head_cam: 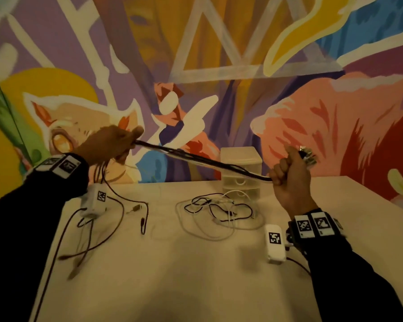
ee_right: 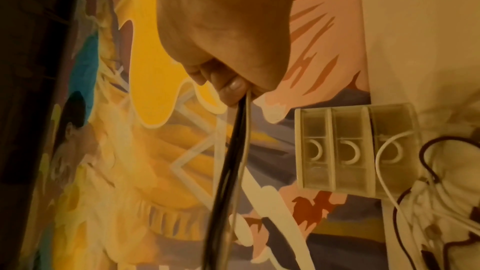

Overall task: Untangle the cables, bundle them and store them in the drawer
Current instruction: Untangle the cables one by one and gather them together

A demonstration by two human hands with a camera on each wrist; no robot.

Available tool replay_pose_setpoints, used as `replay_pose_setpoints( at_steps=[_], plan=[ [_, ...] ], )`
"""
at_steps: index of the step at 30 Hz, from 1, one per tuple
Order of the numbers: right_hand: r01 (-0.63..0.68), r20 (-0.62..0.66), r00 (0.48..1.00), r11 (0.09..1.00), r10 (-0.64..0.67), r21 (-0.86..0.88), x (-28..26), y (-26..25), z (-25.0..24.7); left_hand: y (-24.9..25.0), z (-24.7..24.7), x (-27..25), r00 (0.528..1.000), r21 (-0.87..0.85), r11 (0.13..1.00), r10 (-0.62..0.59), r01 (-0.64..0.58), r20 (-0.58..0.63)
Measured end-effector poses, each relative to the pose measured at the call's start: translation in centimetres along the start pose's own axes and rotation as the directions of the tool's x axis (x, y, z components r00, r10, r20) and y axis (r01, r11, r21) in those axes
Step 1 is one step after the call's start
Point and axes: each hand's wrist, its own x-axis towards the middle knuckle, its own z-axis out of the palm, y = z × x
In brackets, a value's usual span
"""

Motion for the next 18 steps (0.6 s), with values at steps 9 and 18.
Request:
replay_pose_setpoints(
  at_steps=[9, 18],
  plan=[
    [-0.275, -0.014, 0.961, 0.942, 0.278, -0.191, -0.4, 4.5, -3.7, -3.8, 9.6, -1.6, 0.833, 0.542, 0.84, -0.299, -0.001, 0.466],
    [-0.394, 0.143, 0.875, 0.852, 0.462, -0.344, -1.1, 5.8, -5.0, 5.9, 18.8, -0.2, 0.884, 0.139, 0.972, 0.106, -0.189, 0.455]
  ],
)
